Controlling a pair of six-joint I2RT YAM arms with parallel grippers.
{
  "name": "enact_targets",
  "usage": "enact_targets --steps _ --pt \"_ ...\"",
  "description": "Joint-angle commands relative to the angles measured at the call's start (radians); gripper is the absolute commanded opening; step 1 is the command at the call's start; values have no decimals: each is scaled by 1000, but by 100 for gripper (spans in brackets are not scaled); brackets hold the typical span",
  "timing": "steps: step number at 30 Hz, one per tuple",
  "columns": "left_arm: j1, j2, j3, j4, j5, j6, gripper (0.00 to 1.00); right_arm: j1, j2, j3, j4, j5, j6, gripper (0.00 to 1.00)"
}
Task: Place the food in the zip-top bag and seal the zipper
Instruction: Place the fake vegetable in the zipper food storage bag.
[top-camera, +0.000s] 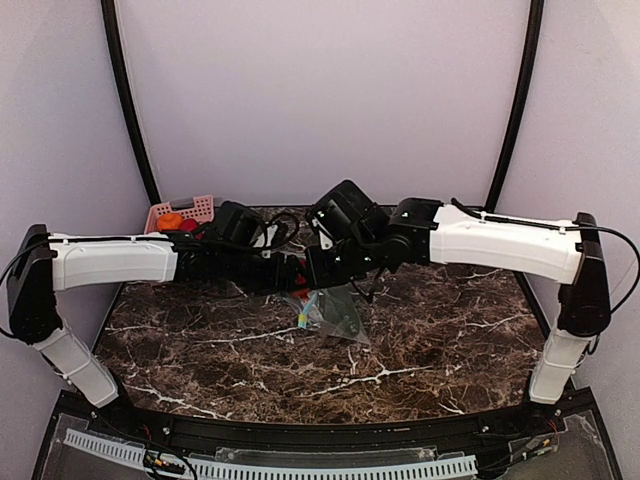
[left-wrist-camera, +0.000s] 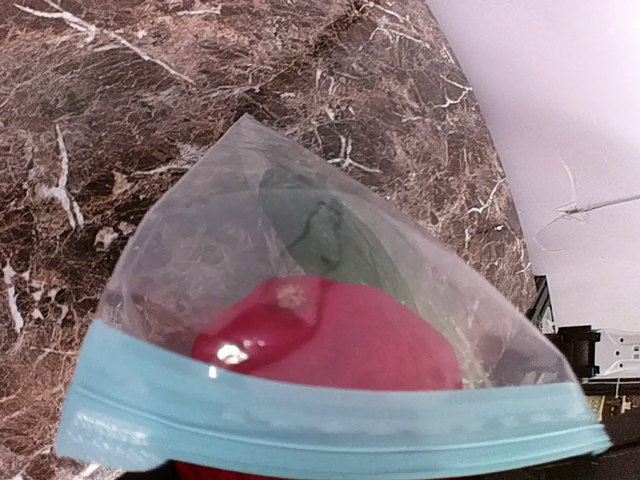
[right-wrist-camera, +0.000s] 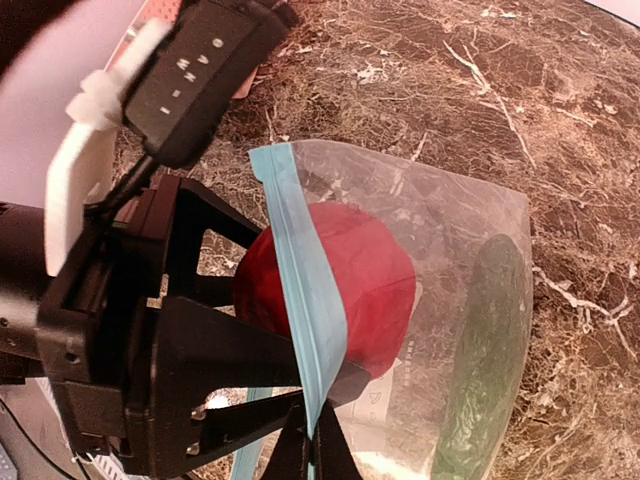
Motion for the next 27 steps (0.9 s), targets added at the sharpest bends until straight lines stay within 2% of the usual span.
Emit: enact_targets --steps 1,8,18,27 --pt "-4 3 27 -74 -35 36 62 12 -19 -18 58 -18 -11 0" --pt "-3 11 56 -52 -84 33 67 13 1 -29 66 -44 2 0" --pt "-4 -7 67 -112 -99 62 92 13 3 -50 54 -23 43 0" --pt "-3 -139 65 -148 -18 88 92 9 5 -46 45 -14 52 0"
